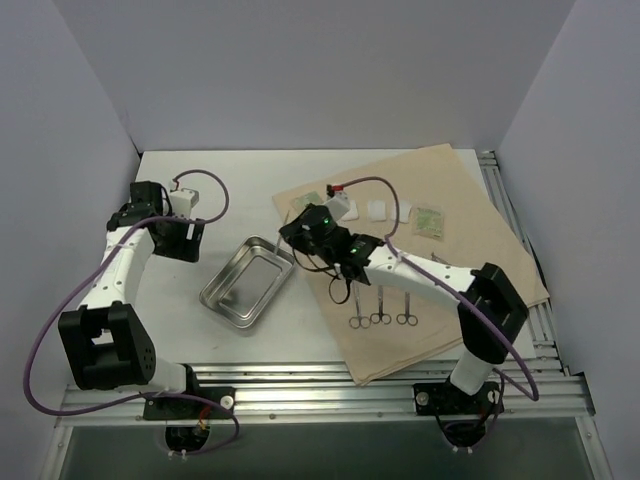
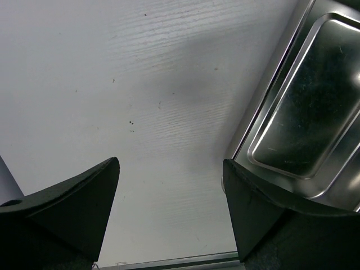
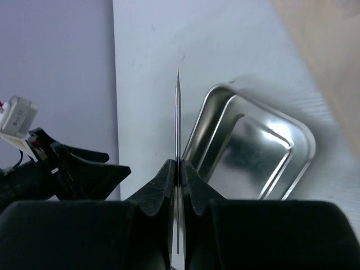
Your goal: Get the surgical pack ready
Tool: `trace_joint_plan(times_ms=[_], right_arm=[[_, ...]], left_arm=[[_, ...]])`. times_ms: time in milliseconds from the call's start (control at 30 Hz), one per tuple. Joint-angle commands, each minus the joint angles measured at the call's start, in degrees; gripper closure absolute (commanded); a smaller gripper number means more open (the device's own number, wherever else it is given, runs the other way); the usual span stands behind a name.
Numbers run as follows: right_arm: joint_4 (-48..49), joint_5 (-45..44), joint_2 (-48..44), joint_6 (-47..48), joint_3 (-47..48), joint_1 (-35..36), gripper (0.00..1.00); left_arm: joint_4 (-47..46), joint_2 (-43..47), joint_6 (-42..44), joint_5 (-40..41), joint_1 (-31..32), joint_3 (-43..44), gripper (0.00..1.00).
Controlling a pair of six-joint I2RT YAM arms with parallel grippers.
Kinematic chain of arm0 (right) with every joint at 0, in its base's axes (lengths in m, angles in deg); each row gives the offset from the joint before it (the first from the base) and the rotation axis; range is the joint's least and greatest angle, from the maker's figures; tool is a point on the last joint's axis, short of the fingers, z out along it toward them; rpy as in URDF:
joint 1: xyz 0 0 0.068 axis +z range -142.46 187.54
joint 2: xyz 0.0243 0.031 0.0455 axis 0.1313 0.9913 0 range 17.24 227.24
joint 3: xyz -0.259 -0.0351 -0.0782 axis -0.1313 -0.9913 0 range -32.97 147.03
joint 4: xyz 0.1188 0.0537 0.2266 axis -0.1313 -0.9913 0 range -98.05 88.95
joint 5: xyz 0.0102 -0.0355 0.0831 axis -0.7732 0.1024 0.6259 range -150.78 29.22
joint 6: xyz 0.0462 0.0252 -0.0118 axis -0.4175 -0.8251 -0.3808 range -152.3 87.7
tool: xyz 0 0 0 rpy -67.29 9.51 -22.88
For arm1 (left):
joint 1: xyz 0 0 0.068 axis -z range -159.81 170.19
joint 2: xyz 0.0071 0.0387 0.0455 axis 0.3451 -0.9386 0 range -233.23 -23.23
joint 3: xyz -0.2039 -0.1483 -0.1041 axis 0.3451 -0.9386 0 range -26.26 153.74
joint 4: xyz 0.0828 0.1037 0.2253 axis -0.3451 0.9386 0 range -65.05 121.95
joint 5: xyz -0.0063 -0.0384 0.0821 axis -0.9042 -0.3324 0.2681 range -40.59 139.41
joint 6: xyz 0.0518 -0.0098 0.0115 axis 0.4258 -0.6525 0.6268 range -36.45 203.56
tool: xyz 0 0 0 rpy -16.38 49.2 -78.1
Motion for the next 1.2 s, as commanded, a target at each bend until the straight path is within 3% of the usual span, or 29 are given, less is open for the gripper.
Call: trace_joint_plan(times_ms=[0, 167, 367, 833, 967, 1167], right_arm=[[1.28, -8.52, 7.61, -11.75, 6.74, 6.53, 1.00], [-10.50, -7.66, 19.47, -17.52, 21.07, 10.15, 1.00], [-10.25, -4.05, 25.02, -26.42, 20.57, 12.35, 1.00], [-40.45, -12.13, 41.46, -27.74, 46.29, 16.66, 1.00], [-45.30, -15.30, 44.45, -28.18, 52.36, 16.92, 1.00], [-45.76, -18.72, 46.13, -28.71, 53.79, 17.10, 1.00]], left_arm=[[-1.26, 2.60, -0.57, -0.20, -1.66, 0.66, 0.16], [-1.08, 4.01, -0.40, -1.17, -1.84, -0.13, 0.16], [-1.44, 5.24, -0.31, -1.87, -2.11, -0.84, 0.16], [-2.23, 5.24, -0.22, -3.80, -2.19, -1.19, 0.16], [-2.49, 5.24, -0.13, -3.89, -2.19, -1.19, 0.16], [-2.40, 5.15, -0.05, -4.51, -2.11, -0.93, 0.16]])
